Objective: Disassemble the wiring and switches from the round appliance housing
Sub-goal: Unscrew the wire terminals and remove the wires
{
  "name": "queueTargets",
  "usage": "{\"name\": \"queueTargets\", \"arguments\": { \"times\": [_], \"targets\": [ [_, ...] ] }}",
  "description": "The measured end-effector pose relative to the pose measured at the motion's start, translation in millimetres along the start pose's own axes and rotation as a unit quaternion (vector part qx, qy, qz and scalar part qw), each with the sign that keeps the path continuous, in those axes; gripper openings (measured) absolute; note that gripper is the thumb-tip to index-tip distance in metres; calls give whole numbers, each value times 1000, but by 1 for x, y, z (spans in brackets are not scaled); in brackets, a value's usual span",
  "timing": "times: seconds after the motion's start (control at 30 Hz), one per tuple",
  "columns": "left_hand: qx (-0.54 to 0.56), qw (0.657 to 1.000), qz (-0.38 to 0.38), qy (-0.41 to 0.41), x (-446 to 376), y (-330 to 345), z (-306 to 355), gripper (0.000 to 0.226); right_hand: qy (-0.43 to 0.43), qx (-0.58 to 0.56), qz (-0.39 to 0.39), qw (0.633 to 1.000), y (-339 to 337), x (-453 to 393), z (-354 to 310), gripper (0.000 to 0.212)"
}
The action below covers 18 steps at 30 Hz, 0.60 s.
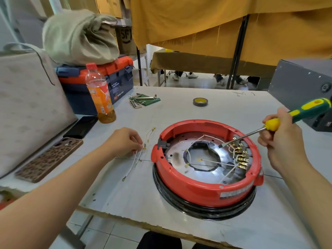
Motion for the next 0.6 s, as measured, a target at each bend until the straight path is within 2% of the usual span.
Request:
{"name": "queueTargets", "arguments": {
  "times": [0.2,0.27,0.37,0.6],
  "targets": [
    [-79,996,39,21,-2,-3,0,6,-3,7,-1,1000,1,1,0,34],
    [-123,990,65,35,-2,-3,-1,19,-4,7,-2,1000,2,1,0,34],
    [-152,987,41,37,1,2,-2,31,-6,8,0,1000,2,2,-1,34],
    [-151,988,6,23,1,-5,-8,17,-6,1,9,1000,3,2,-2,35]
  ]
}}
Point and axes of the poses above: each hand's wrist, its own x-axis away from the middle knuckle, its own y-axis out of the palm, z = x × y, the point moved 2 cm from there along -x, towards the middle knuckle, and after that the axes turned 4 degrees about -y, right-handed, at the moved point
